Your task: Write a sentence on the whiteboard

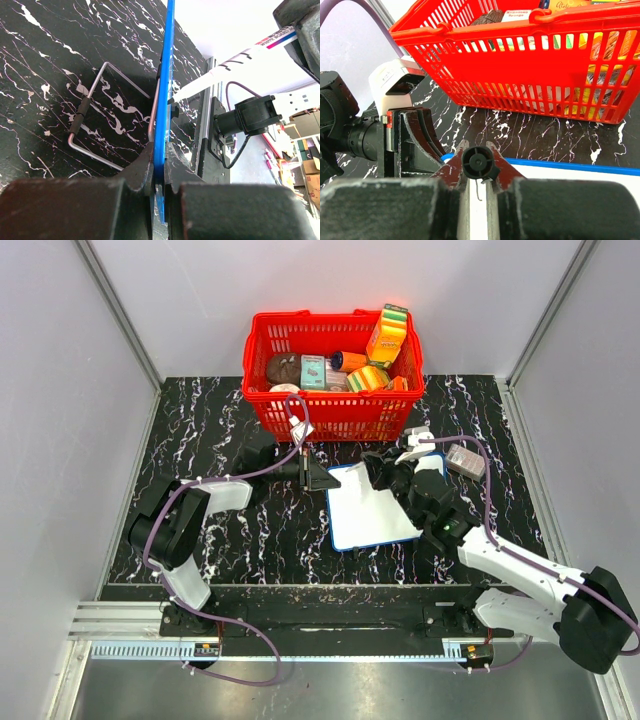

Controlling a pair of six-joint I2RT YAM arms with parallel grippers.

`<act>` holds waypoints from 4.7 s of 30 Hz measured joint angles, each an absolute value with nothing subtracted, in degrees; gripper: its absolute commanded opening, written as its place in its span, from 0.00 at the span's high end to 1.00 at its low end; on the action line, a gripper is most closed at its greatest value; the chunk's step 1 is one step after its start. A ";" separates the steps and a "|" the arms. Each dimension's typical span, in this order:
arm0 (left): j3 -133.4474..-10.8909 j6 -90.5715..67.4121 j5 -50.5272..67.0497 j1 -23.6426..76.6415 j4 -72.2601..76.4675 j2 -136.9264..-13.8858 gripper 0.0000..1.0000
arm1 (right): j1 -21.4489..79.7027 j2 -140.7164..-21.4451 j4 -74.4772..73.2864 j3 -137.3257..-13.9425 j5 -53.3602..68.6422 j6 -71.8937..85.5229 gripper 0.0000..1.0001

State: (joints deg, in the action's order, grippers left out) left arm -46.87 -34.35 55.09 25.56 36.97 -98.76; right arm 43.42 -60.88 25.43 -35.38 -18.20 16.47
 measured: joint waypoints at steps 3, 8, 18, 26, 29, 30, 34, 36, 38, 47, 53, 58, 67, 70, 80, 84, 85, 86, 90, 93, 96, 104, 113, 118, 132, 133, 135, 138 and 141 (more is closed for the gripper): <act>-46.89 -34.37 55.09 25.56 36.97 -98.76 1.00 | 43.42 -60.88 25.45 -35.38 -18.76 16.49 1.00; -46.89 -34.37 55.09 25.56 36.97 -98.76 1.00 | 43.46 -60.75 25.43 -35.38 -19.68 16.51 1.00; -46.89 -34.37 55.11 25.56 36.97 -98.76 1.00 | 43.48 -59.09 24.88 -34.37 -21.80 16.86 1.00; -46.89 -34.37 55.11 25.56 36.95 -98.87 1.00 | 43.48 -58.54 24.60 -33.36 -21.32 18.06 1.00; -46.89 -34.37 55.11 25.56 36.93 -98.87 1.00 | 43.48 -58.41 24.60 -33.06 -21.04 18.48 1.00; -46.89 -34.37 55.11 25.56 36.93 -98.87 1.00 | 43.48 -58.35 24.60 -32.91 -20.78 18.61 1.00; -46.89 -34.37 55.11 25.56 36.93 -98.91 1.00 | 43.48 -58.24 24.62 -32.25 -19.84 19.46 1.00; -46.89 -34.37 55.16 25.56 36.97 -99.09 1.00 | 43.48 -58.24 24.60 -32.10 -19.53 19.81 1.00; -46.89 -34.39 55.22 25.54 36.97 -99.13 1.00 | 43.48 -58.24 24.58 -31.92 -19.27 20.03 1.00; -46.92 -34.39 55.27 25.54 36.97 -99.15 1.00 | 43.48 -58.19 24.60 -31.59 -18.98 20.78 1.00; -46.92 -34.39 55.29 25.54 36.99 -99.15 1.00 | 43.48 -57.34 24.40 -30.87 -19.29 20.91 1.00; -46.92 -34.39 55.31 25.54 37.01 -99.15 1.00 | 43.48 -55.96 23.70 -30.00 -20.16 20.91 1.00; -46.92 -34.39 55.31 25.54 37.01 -99.15 1.00 | 43.48 -55.00 23.62 -29.17 -20.45 21.04 1.00; -46.92 -34.37 55.33 25.54 36.99 -99.15 1.00 | 43.48 -55.00 23.66 -29.08 -20.27 21.10 1.00; -47.22 -34.37 55.35 25.54 36.84 -99.18 1.00 | 43.48 -55.33 24.18 -28.53 -18.87 22.28 1.00; -47.22 -34.37 55.35 25.54 36.75 -99.20 1.00 | 43.51 -55.96 24.62 -28.53 -18.28 23.05 1.00; -47.22 -34.37 55.35 25.54 36.75 -99.20 1.00 | 43.51 -56.07 24.69 -28.53 -18.04 23.24 1.00; -47.22 -34.37 55.35 25.56 36.75 -99.20 1.00 | 43.51 -56.10 24.69 -28.53 -17.87 23.33 1.00; -47.24 -34.35 55.42 25.54 36.86 -99.20 1.00 | 43.51 -54.70 24.67 -27.79 -17.41 23.46 1.00; -47.24 -34.35 55.42 25.54 36.97 -99.20 1.00 | 43.51 -50.00 24.38 -25.50 -17.52 23.46 1.00; -47.29 -34.33 55.40 25.54 36.97 -99.20 1.00 | 43.51 -45.28 24.21 -24.88 -18.61 23.20 1.00; -47.29 -34.33 55.40 25.54 36.95 -99.20 1.00 | 43.51 -47.42 23.64 -26.76 -20.58 20.16 1.00; -47.55 -34.00 55.46 25.56 36.71 -99.20 1.00 | 43.51 -52.16 24.18 -29.02 -20.51 17.76 1.00; -47.55 -33.89 55.51 25.56 36.62 -99.20 1.00 | 43.51 -53.01 24.56 -29.47 -20.51 17.17 1.00; -47.57 -33.89 55.51 25.56 36.58 -99.20 1.00 | 43.51 -54.65 25.47 -29.67 -21.12 16.29 1.00; -47.57 -33.87 55.51 25.56 36.58 -99.20 1.00 | 43.51 -54.65 25.47 -29.67 -21.37 16.29 1.00; -47.62 -33.87 55.51 25.56 36.53 -99.20 1.00 | 43.51 -54.65 25.47 -29.67 -21.61 16.32 1.00; -47.64 -33.87 55.51 25.56 36.53 -99.20 1.00 | 43.51 -54.61 25.45 -29.67 -21.61 16.34 1.00; -47.64 -33.87 55.53 25.56 36.53 -99.20 1.00 | 43.51 -54.48 25.43 -29.63 -21.61 16.36 1.00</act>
